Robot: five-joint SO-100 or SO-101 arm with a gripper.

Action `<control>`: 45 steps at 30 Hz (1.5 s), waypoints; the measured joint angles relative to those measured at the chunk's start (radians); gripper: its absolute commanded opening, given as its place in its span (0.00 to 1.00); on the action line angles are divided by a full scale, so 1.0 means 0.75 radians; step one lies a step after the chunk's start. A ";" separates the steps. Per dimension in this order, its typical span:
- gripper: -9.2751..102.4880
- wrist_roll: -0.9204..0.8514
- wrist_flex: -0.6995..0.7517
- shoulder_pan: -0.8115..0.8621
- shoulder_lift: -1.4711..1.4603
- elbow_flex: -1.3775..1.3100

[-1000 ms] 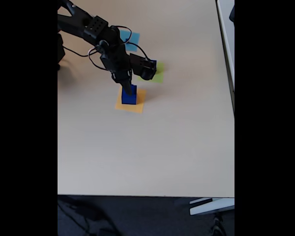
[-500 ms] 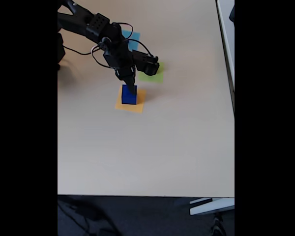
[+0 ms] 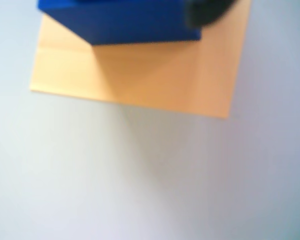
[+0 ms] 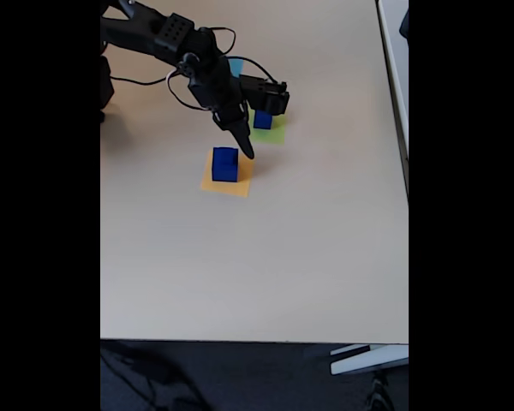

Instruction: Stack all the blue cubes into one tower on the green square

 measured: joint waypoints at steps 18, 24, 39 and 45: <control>0.34 0.949 0.104 -0.702 0.059 -0.027; 0.35 1.168 0.100 -0.875 -0.016 -0.027; 0.35 1.252 -0.106 -0.959 -0.088 0.247; 0.34 1.280 -0.311 -0.967 -0.088 0.432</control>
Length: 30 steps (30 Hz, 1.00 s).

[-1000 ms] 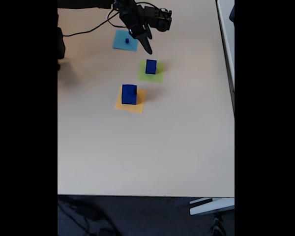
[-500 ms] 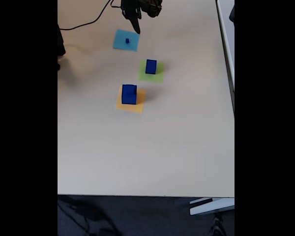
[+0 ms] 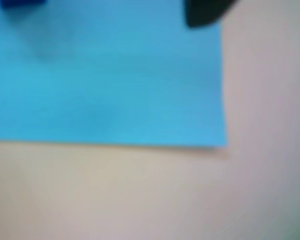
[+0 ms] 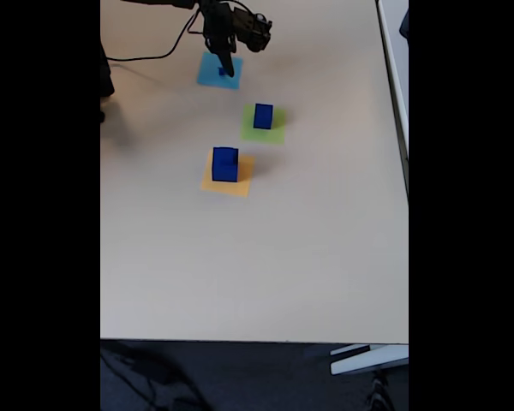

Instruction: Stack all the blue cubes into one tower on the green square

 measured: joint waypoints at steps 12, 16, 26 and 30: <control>0.28 -0.010 -0.078 -0.006 0.004 0.100; 0.27 -0.043 -0.078 -0.006 0.014 0.123; 0.27 -0.112 -0.037 0.035 0.098 0.162; 0.27 -0.133 -0.012 0.053 0.125 0.162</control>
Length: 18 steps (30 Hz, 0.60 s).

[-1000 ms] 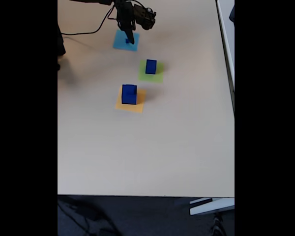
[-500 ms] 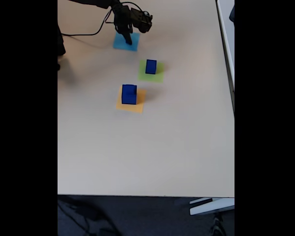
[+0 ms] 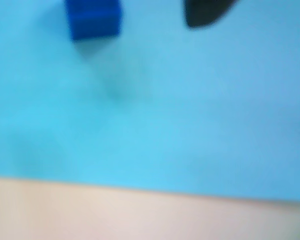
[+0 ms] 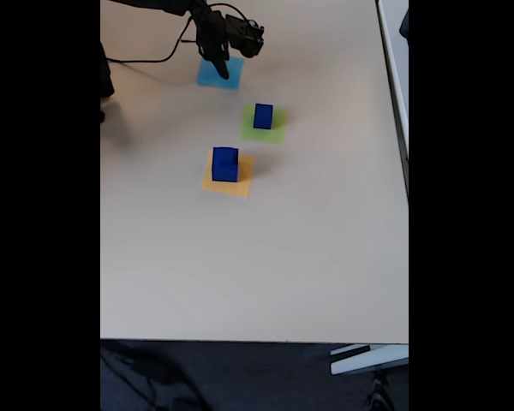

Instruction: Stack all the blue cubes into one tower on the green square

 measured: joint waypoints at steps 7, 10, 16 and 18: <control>0.27 -0.006 0.076 -0.006 0.000 0.000; 0.27 -0.006 0.098 -0.004 0.000 0.000; 0.27 -0.039 0.131 -0.004 0.000 0.000; 0.28 -0.049 0.131 -0.004 0.000 -0.002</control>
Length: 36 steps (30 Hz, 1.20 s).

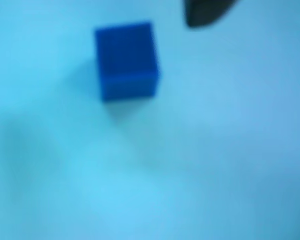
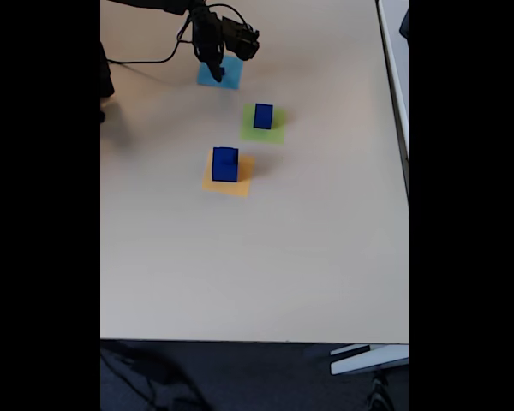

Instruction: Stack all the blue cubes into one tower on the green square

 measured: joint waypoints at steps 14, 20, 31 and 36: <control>0.28 -0.014 0.072 0.000 -0.106 -0.153; 0.28 -0.039 0.137 0.000 -0.155 -0.196; 0.29 -0.100 0.223 0.025 -0.155 -0.215; 0.28 -0.123 0.223 0.029 -0.178 -0.270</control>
